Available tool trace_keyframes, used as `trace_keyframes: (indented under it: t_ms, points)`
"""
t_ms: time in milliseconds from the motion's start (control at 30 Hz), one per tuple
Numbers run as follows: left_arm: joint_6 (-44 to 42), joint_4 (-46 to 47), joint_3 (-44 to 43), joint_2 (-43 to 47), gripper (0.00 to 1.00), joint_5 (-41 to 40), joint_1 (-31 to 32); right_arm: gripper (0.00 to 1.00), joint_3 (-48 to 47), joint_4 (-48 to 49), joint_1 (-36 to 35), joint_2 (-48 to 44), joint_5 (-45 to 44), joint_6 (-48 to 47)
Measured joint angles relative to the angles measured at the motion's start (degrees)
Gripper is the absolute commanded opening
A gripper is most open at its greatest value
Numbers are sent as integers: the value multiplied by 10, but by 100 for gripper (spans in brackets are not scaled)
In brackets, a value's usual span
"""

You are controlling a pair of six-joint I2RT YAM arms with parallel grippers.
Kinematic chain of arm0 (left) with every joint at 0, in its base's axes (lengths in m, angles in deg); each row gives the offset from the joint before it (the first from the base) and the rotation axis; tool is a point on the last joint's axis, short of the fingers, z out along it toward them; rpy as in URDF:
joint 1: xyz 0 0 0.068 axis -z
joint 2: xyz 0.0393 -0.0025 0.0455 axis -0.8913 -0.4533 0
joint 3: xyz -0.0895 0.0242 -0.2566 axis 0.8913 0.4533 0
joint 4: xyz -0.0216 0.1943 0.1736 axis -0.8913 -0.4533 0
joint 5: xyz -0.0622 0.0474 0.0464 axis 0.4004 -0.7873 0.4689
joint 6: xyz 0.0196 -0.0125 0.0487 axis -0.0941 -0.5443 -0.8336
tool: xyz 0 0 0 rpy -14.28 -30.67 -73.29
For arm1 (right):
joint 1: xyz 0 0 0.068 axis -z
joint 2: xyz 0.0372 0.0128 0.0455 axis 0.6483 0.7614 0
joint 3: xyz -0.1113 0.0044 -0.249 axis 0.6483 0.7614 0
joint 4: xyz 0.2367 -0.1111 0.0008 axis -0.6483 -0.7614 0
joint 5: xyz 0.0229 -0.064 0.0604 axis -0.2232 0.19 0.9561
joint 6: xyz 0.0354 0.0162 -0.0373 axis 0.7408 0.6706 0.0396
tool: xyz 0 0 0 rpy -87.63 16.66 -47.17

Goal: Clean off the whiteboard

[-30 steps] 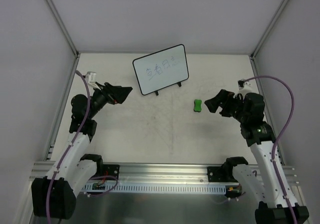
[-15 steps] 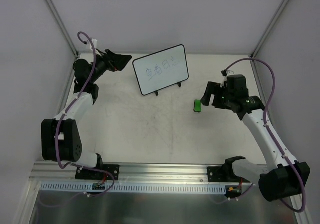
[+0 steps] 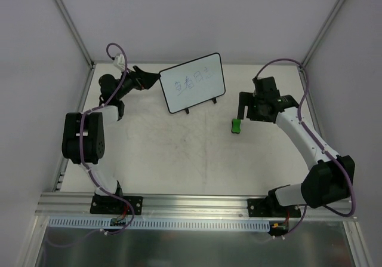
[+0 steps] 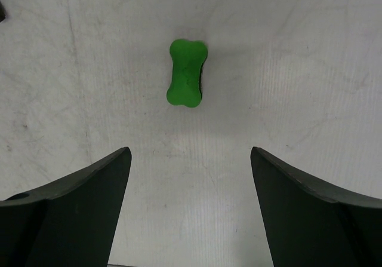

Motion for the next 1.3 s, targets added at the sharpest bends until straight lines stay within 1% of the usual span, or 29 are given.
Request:
trace_keyframes:
  t_ms: [67,133,200,267,367,433,567,767,800,967,1000,1200,1267,1300]
  points:
    - [1,0,-5,-19,93,1,0,85,-9,-1,-2,24,-6,-2]
    - [1,1,-17,-35,91,2,0,82,-16,-3,-2,45,-14,-3]
    - [3,2,-30,-49,91,4,0,75,-22,-4,-2,66,-22,-4]
    - [5,5,-38,-55,90,6,0,74,-26,-4,-3,84,-30,-7]
    - [6,12,-44,-59,90,7,0,74,-35,-7,-3,110,-35,-8]
    - [6,13,-46,-61,90,11,0,77,-43,-7,-5,126,-36,-7]
    - [6,15,-48,-65,89,18,0,78,-60,-5,-14,162,-42,-7]
    - [6,17,-50,-76,89,21,0,76,-65,3,-25,217,-43,-6]
    - [6,17,-50,-77,89,21,0,71,-67,5,-26,226,-43,-5]
    - [6,21,-50,-77,89,29,0,68,-75,15,-26,254,-43,0]
    - [6,22,-50,-77,89,31,0,63,-78,18,-26,259,-42,1]
    - [6,28,-50,-77,89,33,0,63,-95,32,-26,287,-43,5]
    - [6,30,-50,-77,89,34,0,53,-96,36,-26,295,-43,6]
    - [6,31,-50,-77,89,35,0,51,-98,35,-26,299,-44,7]
